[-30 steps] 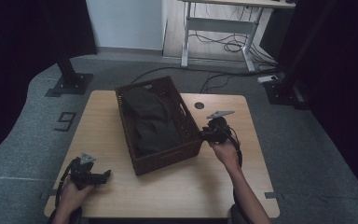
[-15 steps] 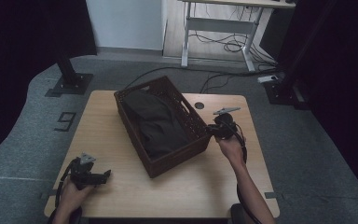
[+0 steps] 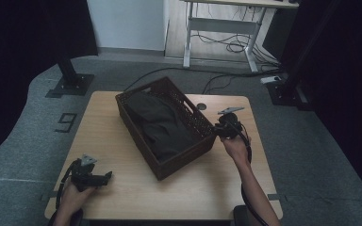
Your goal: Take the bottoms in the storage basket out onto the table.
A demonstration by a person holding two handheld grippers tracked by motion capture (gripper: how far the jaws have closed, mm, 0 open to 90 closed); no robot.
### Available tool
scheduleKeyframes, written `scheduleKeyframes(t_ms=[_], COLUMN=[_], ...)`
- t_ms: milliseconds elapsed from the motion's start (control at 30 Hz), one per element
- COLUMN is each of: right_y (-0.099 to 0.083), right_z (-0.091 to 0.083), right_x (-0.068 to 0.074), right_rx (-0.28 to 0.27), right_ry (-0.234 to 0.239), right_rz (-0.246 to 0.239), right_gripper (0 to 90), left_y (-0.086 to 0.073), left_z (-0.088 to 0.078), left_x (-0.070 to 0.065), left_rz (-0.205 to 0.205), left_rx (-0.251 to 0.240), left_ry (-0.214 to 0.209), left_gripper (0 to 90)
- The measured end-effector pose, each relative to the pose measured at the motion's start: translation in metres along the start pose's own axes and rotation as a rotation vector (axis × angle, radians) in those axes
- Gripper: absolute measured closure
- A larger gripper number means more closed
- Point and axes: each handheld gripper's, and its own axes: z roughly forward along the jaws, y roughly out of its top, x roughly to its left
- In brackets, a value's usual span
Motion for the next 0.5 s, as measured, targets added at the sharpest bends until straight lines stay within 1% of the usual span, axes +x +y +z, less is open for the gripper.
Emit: scheduleKeyframes(t_ms=[67,133,167,267,367,433,500], right_y=[0.0,0.002,0.003,0.006,0.011,0.014,0.016], right_z=[-0.003,-0.006,-0.008,-0.012,-0.013,-0.011,-0.009], right_x=[0.0,0.003,0.004,0.012,0.023,0.03,0.037], right_rx=[-0.01,-0.027,-0.038,-0.069,-0.083,-0.083,-0.085], right_ry=[-0.004,-0.012,-0.011,0.009,0.031,0.042,0.057], right_rz=[-0.006,-0.024,-0.031,-0.053,-0.078,-0.089,-0.097], right_gripper=[55.4,43.9,39.5,27.5,17.6,14.2,13.1], left_y=[0.0,0.0,0.0,0.0,0.0,0.0,0.0], left_z=[0.0,0.0,0.0,0.0,0.0,0.0,0.0], left_x=[0.0,0.0,0.0,0.0,0.0,0.0,0.0], left_rz=[0.0,0.0,0.0,0.0,0.0,0.0,0.0], left_rx=[0.0,0.0,0.0,0.0,0.0,0.0,0.0], left_ry=[0.0,0.0,0.0,0.0,0.0,0.0,0.0], left_gripper=[0.0,0.0,0.0,0.0,0.0,0.0,0.0])
